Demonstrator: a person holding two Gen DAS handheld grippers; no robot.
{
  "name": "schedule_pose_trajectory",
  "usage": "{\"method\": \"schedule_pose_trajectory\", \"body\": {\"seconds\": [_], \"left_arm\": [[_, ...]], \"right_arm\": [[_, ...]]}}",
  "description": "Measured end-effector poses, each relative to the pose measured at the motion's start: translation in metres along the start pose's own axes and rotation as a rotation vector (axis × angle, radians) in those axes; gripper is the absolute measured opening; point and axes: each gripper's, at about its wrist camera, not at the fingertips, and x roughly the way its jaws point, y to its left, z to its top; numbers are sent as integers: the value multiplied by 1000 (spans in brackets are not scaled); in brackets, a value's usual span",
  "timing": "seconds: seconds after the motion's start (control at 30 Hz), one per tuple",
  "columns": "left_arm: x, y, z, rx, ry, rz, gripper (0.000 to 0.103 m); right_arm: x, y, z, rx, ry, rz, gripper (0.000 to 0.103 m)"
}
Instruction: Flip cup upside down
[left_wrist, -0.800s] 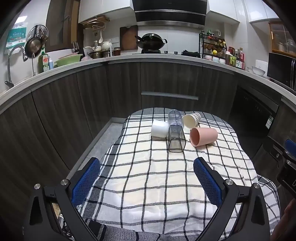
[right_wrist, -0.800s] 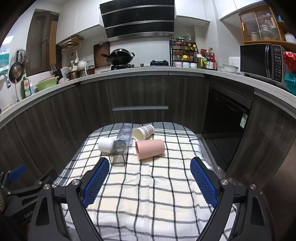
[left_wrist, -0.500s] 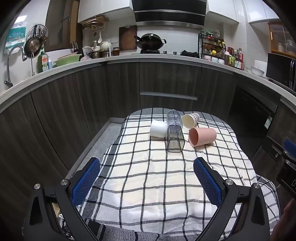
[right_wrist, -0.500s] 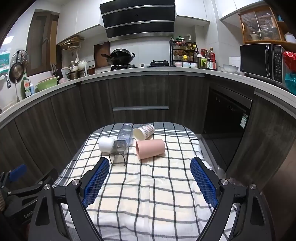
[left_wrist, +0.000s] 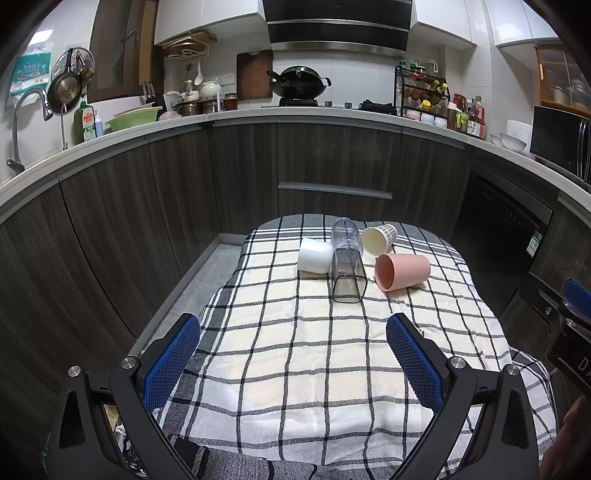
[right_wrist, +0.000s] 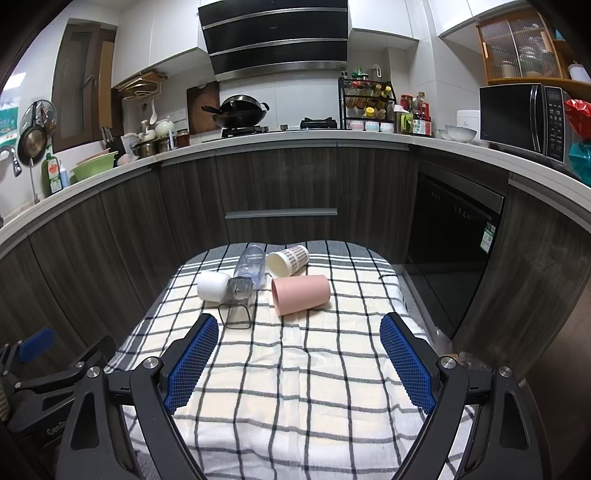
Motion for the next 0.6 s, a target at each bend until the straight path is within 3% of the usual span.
{"method": "schedule_pose_trajectory", "body": {"seconds": [0.6], "left_arm": [[-1, -3, 0, 3, -1, 0, 103]], "right_arm": [[3, 0, -3, 4, 6, 1, 89]]}}
